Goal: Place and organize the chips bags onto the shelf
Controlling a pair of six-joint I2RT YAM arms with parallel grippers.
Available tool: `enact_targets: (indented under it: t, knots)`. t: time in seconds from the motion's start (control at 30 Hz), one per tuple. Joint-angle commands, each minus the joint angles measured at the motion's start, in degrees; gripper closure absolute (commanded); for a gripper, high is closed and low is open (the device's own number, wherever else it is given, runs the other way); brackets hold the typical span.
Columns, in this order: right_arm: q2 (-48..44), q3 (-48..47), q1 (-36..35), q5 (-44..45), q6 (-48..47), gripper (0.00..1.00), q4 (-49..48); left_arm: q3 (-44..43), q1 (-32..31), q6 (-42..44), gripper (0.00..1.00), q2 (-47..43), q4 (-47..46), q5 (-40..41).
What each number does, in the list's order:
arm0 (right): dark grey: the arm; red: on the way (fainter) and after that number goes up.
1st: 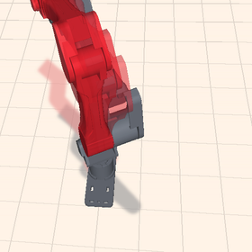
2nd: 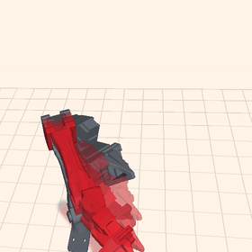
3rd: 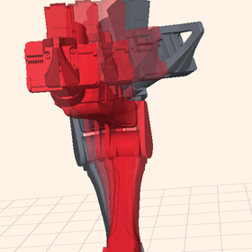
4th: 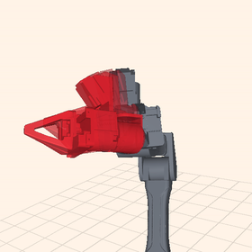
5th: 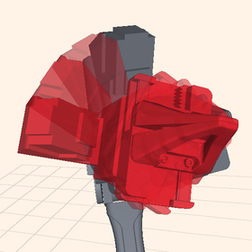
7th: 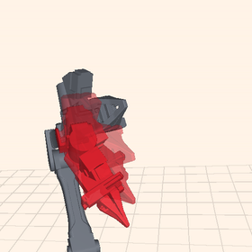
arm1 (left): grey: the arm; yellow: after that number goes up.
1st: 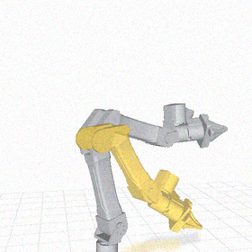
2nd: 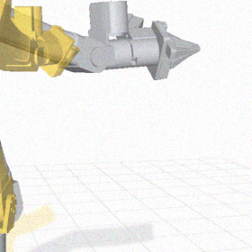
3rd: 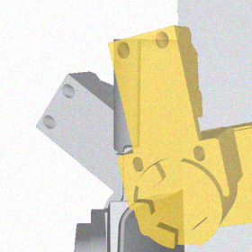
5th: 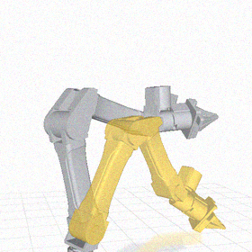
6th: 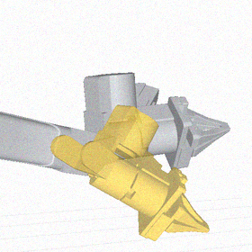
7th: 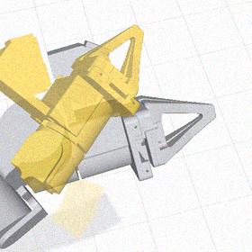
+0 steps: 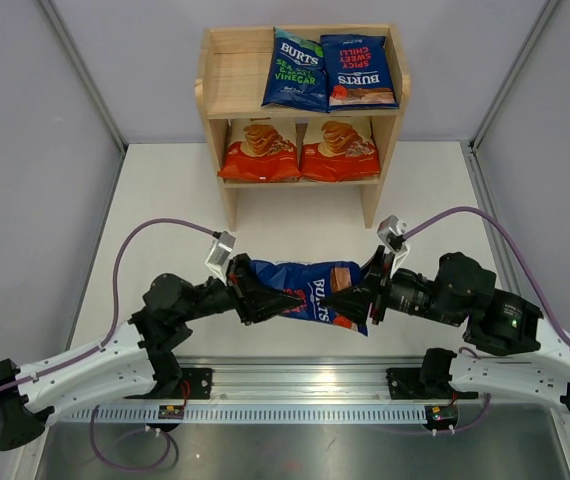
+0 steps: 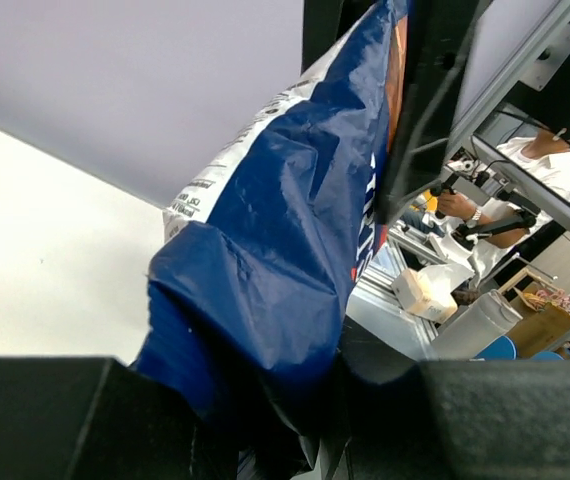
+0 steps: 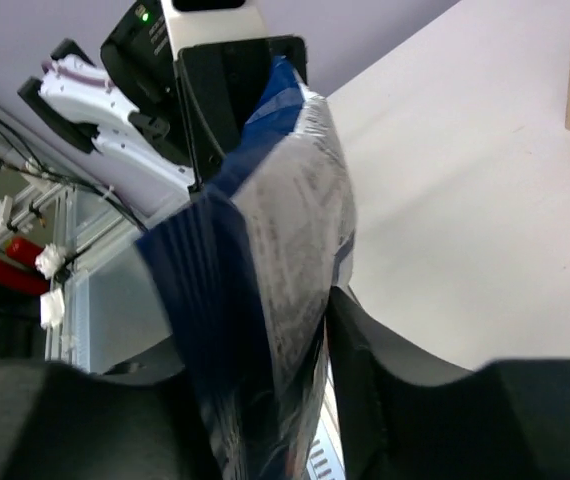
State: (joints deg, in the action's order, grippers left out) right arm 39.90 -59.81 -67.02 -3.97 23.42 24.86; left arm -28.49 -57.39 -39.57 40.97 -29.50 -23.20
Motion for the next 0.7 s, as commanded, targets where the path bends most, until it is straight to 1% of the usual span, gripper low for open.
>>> enact_targets:
  t: [0.0, 0.03, 0.07, 0.13, 0.17, 0.2, 0.3, 0.37, 0.43, 0.5, 0.53, 0.67]
  knots:
    - [-2.72, 1.54, -0.12, 5.09, 2.51, 0.57, -7.98, -2.10, -0.18, -0.59, 0.83, -2.03, -4.52, 1.40]
    - [-2.81, 1.63, -0.04, 5.20, 2.60, 0.70, -8.51, -2.01, -0.27, -0.77, 0.82, -2.38, -4.69, 1.23]
    - [-2.90, 1.54, -0.21, 5.20, 2.42, 0.79, -8.69, -2.01, -0.27, -0.86, 0.82, -2.56, -4.78, 1.14]
    - [-2.90, 1.45, -0.12, 4.24, 2.16, 0.86, -9.56, -2.10, -0.27, -1.03, 0.77, -3.09, -4.87, 0.88]
    - [-2.72, 1.10, -0.12, 2.66, 1.90, 0.87, -9.57, -2.10, -0.27, -1.03, 0.75, -3.18, -5.04, 0.35]
    - [-2.29, 0.67, -0.12, 2.39, 1.81, 0.86, -9.57, -2.10, -0.27, -1.12, 0.67, -3.35, -5.05, 0.26]
    - [-2.28, -0.13, -0.12, 0.72, 0.75, 0.86, -10.27, -1.31, -0.27, -2.43, 0.52, -4.49, -6.01, 0.52]
    - [-2.63, -0.22, -0.12, -0.07, 0.14, 0.87, -11.84, 0.35, -0.27, -3.31, 0.51, -5.28, -8.19, 1.75]
    - [-3.25, -0.13, -0.12, -0.86, -0.30, 0.88, -13.86, 1.76, -0.27, -5.42, 0.46, -7.03, -9.87, 3.15]
    - [-3.69, 0.66, -0.12, -2.18, -0.13, 0.88, -15.80, 4.14, -0.36, -7.52, 0.46, -7.92, -13.56, 5.18]
    - [-3.69, 0.92, -0.12, -2.36, 0.05, 0.89, -16.85, 4.93, -0.36, -8.23, 0.47, -8.10, -14.79, 5.79]
    - [-3.42, 1.98, -0.13, -2.80, 0.57, 0.90, -20.02, 5.55, -0.36, -9.99, 0.54, -8.10, -17.52, 8.51]
